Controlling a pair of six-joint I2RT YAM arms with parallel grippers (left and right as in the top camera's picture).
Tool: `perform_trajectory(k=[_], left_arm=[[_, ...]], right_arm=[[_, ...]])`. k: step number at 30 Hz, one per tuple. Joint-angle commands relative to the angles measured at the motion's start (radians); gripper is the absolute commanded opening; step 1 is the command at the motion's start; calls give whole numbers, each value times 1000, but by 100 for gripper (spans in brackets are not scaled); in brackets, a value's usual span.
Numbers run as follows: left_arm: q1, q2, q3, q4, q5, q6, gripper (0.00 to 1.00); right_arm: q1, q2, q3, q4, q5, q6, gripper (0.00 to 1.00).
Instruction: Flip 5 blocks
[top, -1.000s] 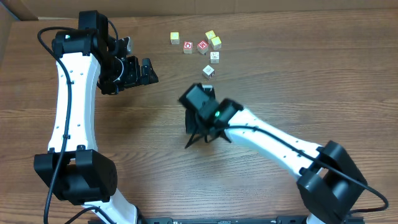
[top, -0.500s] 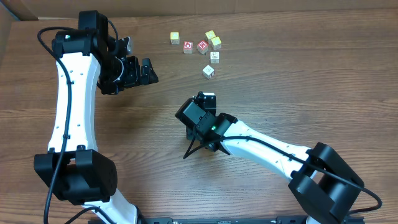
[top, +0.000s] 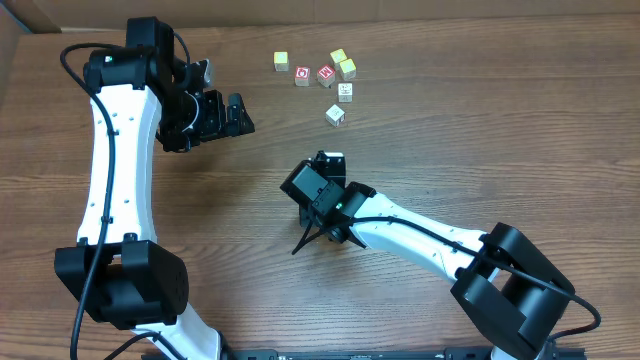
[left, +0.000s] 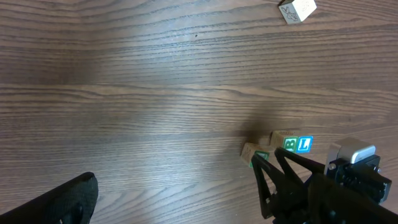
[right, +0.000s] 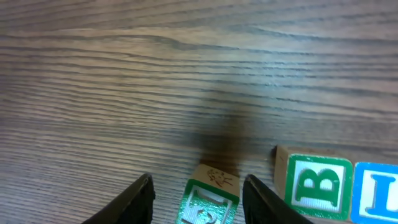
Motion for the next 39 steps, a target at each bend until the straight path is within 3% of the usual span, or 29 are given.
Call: perform_trajectory(k=[1,4,9,19,39], left_arm=[[-6,11,20,3,-4,11,100],[-6,11,20,3,-4,11,100],[-6,11,20,3,-4,11,100],[-7,11,20,3,-4,11,100],[-6,11,20,3,-4,11,100]], right_arm=[[5,4,45,-5,-5,-71,47],[12,4,68,-6,-94,-92,37],[40,4,67,-34,-163,-92,5],[82,69,51,-59,-127,-81,4],[29,85,56,-88,-77,-87,4]])
